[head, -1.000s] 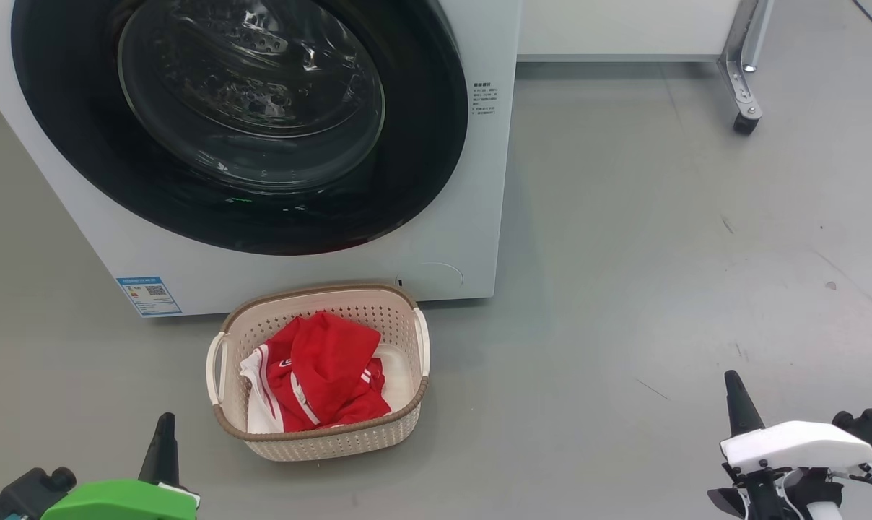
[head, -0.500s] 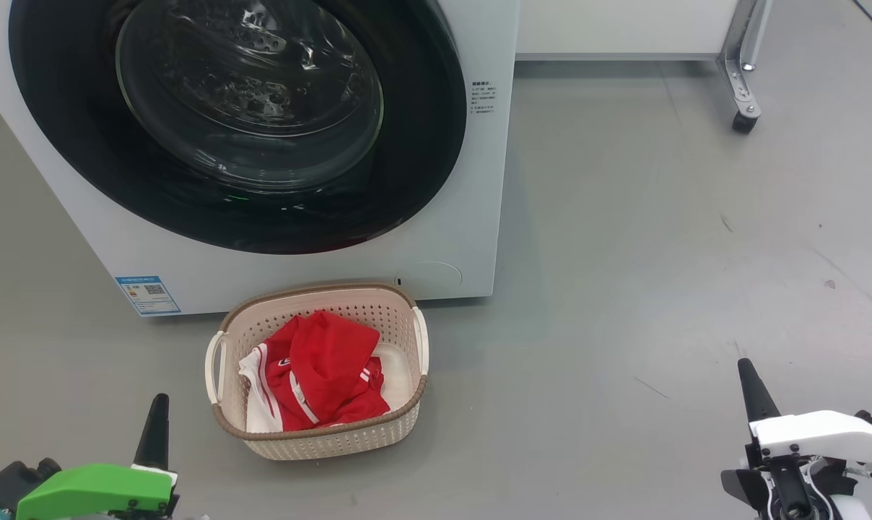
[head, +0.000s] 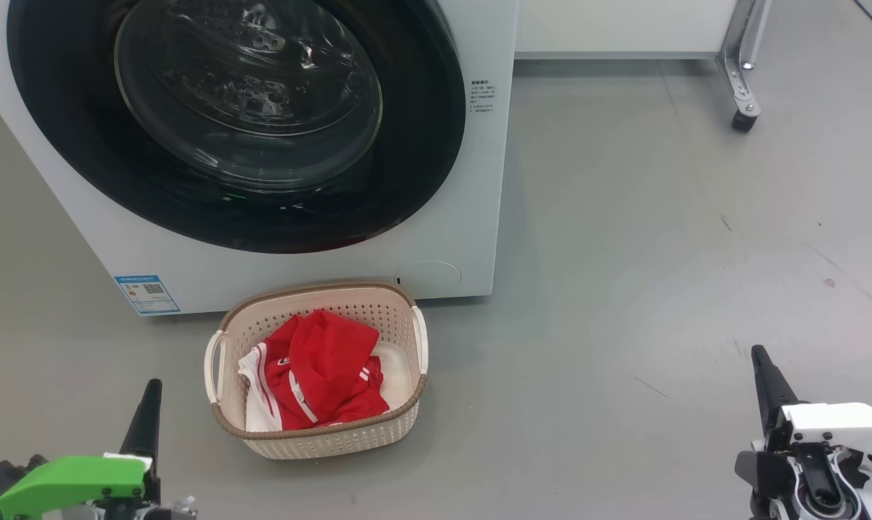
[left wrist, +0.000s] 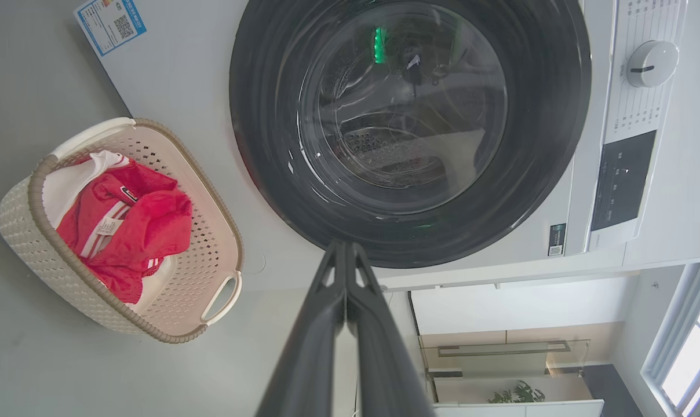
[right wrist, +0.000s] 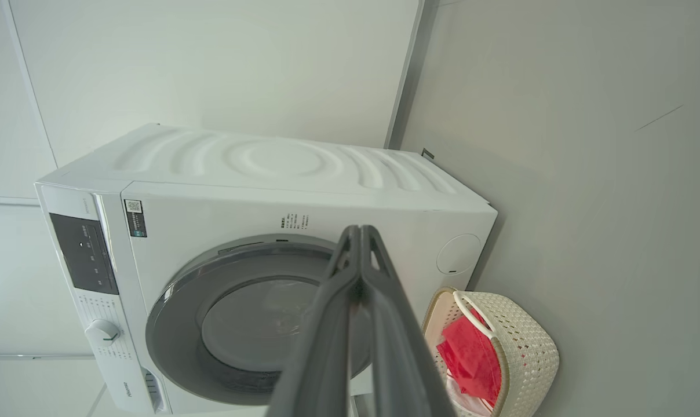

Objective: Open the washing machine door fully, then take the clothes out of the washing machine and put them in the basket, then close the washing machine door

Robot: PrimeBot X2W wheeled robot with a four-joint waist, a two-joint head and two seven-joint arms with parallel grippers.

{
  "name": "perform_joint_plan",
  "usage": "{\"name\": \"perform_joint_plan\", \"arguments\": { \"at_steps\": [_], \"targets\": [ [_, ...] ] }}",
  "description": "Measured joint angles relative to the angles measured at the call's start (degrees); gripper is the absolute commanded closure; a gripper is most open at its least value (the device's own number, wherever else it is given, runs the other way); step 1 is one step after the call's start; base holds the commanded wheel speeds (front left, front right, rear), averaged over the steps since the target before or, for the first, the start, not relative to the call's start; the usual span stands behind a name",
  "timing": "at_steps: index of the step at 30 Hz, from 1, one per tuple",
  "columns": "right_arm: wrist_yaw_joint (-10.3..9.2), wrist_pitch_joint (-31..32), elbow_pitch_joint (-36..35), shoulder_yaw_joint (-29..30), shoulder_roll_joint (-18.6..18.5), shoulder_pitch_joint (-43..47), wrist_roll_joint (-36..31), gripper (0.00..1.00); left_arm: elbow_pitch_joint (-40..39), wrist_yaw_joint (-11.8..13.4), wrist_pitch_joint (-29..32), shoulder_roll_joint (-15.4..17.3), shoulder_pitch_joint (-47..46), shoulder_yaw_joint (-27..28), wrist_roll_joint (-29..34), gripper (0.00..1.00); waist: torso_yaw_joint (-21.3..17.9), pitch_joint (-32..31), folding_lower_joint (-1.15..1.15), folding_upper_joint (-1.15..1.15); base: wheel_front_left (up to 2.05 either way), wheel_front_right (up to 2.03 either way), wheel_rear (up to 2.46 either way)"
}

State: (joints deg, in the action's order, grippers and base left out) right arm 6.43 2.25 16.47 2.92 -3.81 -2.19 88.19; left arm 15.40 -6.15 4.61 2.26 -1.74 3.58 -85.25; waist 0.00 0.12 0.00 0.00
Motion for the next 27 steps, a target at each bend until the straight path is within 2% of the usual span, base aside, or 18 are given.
{"name": "perform_joint_plan", "arguments": {
  "at_steps": [8, 27],
  "targets": [
    [0.23, 1.4, -0.4, 1.4, -0.1, -0.9, 5.8, 1.00, 0.3, -0.7, 1.7, 0.0, -1.8, 0.9, -6.2, 1.00, 0.0, 0.0, 0.00, 0.00, 0.00, 0.00, 0.00],
    [0.49, 1.5, -0.4, 1.6, -0.2, -0.9, 6.1, 1.00, 0.4, -0.8, 1.7, -0.1, -1.8, 1.1, -6.2, 1.00, 0.0, 0.0, 0.00, 0.00, 0.00, 0.00, 0.00]
  ]
}}
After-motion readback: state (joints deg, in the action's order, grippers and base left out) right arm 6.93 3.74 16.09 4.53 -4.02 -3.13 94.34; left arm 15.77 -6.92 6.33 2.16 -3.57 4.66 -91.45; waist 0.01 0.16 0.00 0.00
